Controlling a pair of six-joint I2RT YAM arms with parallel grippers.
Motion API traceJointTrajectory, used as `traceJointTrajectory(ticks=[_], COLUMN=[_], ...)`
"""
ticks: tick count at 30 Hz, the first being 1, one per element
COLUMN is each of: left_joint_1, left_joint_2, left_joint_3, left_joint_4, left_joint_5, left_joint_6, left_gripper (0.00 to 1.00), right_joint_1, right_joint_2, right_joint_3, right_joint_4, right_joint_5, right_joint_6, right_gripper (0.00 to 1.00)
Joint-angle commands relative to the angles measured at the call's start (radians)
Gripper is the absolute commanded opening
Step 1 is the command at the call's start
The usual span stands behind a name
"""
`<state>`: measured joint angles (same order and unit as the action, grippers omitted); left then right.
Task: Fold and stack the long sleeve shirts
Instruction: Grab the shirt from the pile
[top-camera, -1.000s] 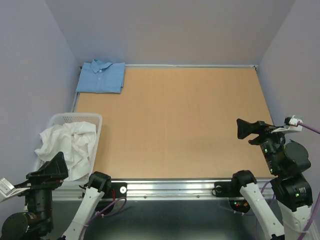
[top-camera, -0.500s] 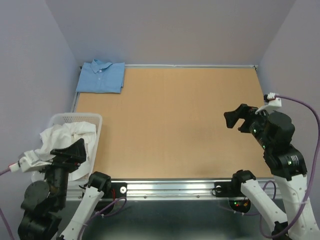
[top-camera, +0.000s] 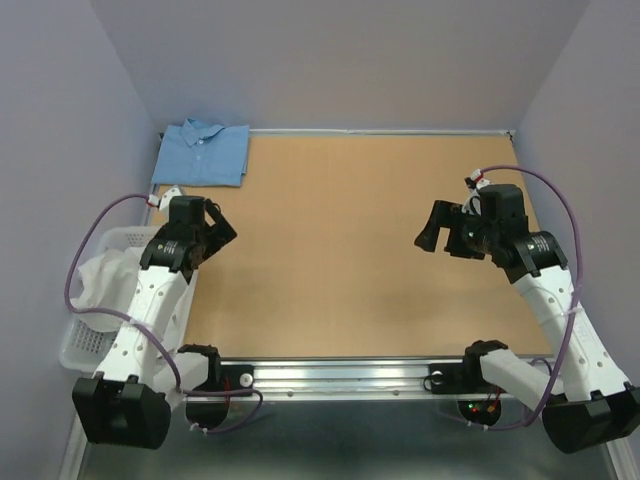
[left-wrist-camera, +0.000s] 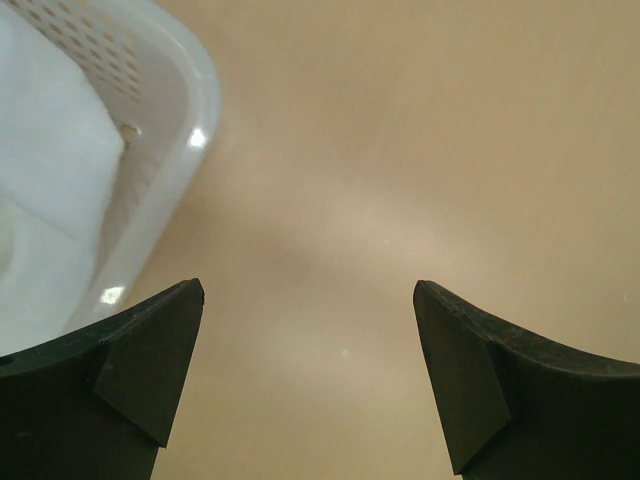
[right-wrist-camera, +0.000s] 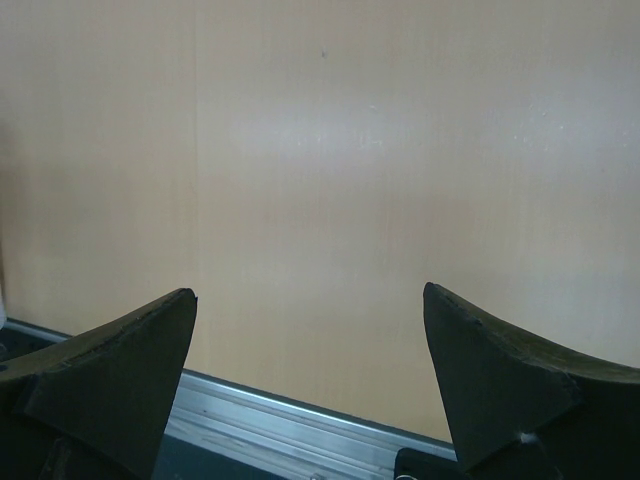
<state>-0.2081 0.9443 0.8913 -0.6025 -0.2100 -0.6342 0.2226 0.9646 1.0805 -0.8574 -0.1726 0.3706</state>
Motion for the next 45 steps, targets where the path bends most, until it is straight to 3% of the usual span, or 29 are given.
traceJointTrajectory(ticks=[1, 4, 8, 15, 26, 29, 32, 33, 35, 36, 39, 42, 45], left_joint_1=[0.199, 0.341, 0.438, 0.487, 0.503, 0.503, 0.504, 0.503, 0.504, 0.503, 0.495, 0.446, 0.383], left_joint_2=[0.045, 0.08, 0.093, 0.143, 0.289, 0.326, 0.347, 0.347, 0.324, 0.308, 0.213, 0.082, 0.056], left_joint_3=[0.069, 0.089, 0.116, 0.034, -0.161, -0.202, -0.232, -0.233, -0.213, -0.2, -0.106, 0.114, 0.292], left_joint_4=[0.095, 0.107, 0.078, 0.115, 0.288, 0.331, 0.363, 0.362, 0.331, 0.314, 0.213, 0.098, -0.026], left_joint_5=[0.032, 0.009, -0.023, -0.149, -0.126, -0.109, -0.088, -0.088, -0.097, -0.107, -0.135, -0.175, -0.219], left_joint_6=[0.09, 0.137, 0.168, 0.168, 0.079, 0.065, 0.06, 0.06, 0.067, 0.074, 0.091, 0.093, 0.082], left_gripper=[0.99, 0.99, 0.99, 0.99, 0.97, 0.86, 0.61, 0.39, 0.16, 0.0, 0.0, 0.0, 0.0], right_joint_1=[-0.003, -0.003, -0.005, -0.003, 0.029, 0.037, 0.04, 0.041, 0.046, 0.046, 0.05, 0.057, 0.07], right_joint_2=[0.002, 0.0, -0.01, -0.017, -0.046, -0.055, -0.063, -0.064, -0.072, -0.072, -0.076, -0.081, -0.079], right_joint_3=[-0.019, -0.028, -0.037, -0.054, -0.083, -0.094, -0.1, -0.1, -0.097, -0.093, -0.082, -0.07, -0.062], right_joint_4=[-0.006, -0.008, -0.008, 0.0, 0.008, 0.006, 0.008, 0.008, 0.008, 0.008, 0.008, 0.008, 0.006], right_joint_5=[-0.091, -0.116, -0.126, -0.157, -0.173, -0.183, -0.192, -0.197, -0.203, -0.206, -0.229, -0.271, -0.289], right_joint_6=[-0.015, -0.015, -0.012, -0.013, -0.022, -0.024, -0.024, -0.022, -0.019, -0.015, -0.003, 0.02, 0.031], right_gripper=[1.0, 1.0, 1.0, 1.0, 1.0, 1.0, 1.0, 1.0, 1.0, 1.0, 1.0, 1.0, 1.0])
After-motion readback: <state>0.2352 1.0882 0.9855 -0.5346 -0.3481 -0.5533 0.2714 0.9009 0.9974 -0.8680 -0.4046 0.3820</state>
